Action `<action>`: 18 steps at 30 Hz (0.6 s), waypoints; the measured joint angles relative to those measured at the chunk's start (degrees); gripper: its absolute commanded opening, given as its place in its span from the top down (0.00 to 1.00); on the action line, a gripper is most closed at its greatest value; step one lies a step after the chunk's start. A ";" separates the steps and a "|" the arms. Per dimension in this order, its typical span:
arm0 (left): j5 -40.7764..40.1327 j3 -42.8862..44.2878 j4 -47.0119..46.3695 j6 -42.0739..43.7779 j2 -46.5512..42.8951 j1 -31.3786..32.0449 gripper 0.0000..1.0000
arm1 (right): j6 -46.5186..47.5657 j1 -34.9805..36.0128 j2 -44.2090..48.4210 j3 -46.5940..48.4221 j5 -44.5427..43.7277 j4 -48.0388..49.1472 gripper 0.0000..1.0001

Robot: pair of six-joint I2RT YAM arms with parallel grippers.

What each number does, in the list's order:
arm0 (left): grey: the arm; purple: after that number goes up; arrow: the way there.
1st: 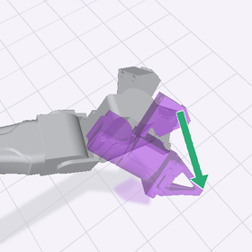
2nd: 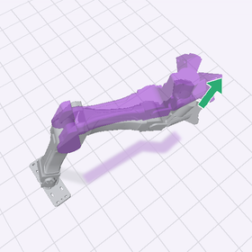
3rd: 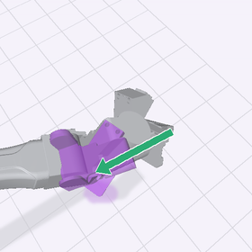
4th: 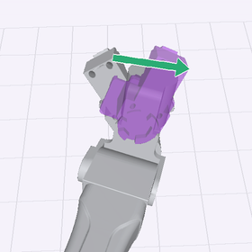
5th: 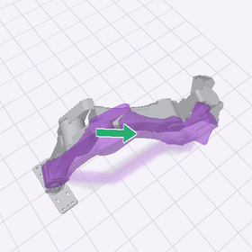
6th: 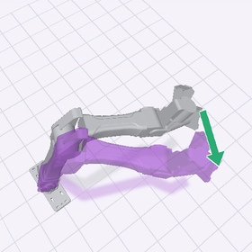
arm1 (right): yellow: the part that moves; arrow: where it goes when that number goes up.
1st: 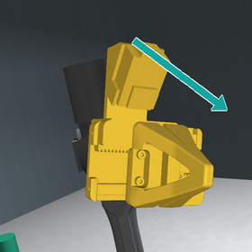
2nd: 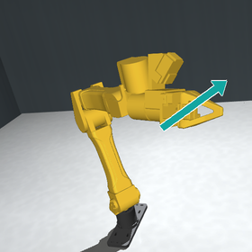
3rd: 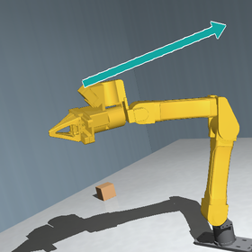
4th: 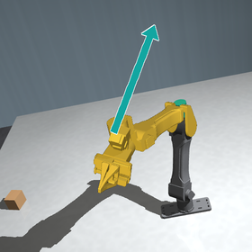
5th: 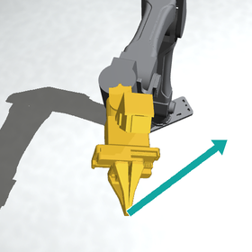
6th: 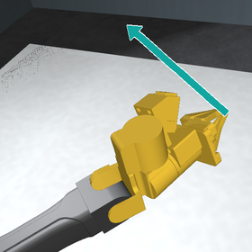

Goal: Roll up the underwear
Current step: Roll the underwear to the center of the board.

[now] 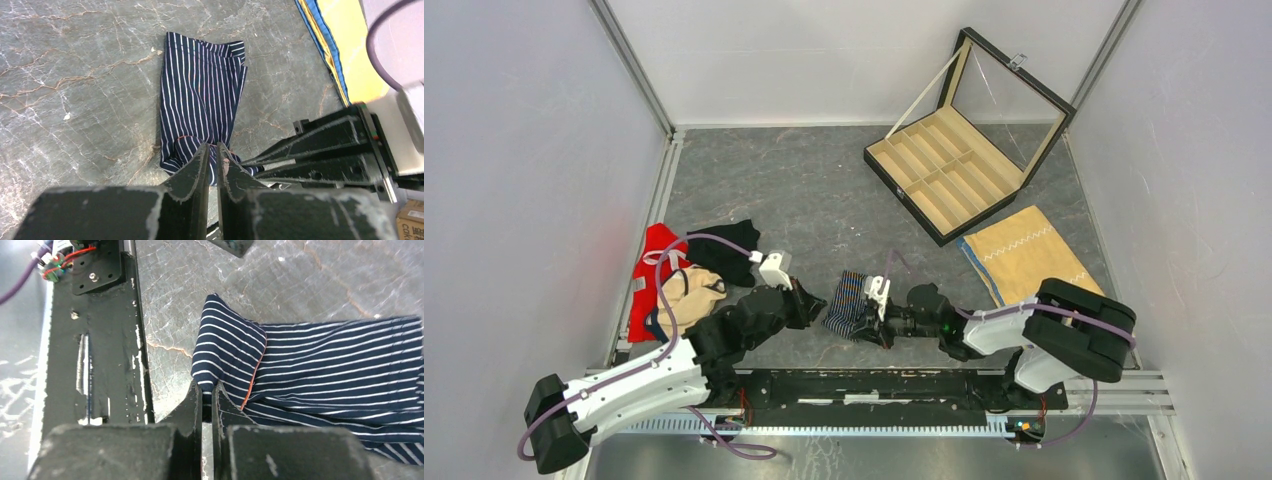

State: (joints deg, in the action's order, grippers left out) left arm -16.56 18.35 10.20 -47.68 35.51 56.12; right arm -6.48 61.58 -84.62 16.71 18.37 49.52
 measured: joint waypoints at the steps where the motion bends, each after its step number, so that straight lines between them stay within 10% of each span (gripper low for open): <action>1: 0.35 0.00 -0.15 0.09 0.00 0.00 0.86 | -1.60 -0.81 -0.39 0.11 1.18 0.17 0.98; 18: 4.98 0.00 -4.96 2.84 4.66 0.00 0.92 | -25.68 -10.60 -10.16 2.29 11.67 6.36 0.99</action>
State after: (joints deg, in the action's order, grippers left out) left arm -11.57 18.35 5.23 -44.84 40.16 56.12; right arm -32.16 50.98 -94.78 19.00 30.04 55.88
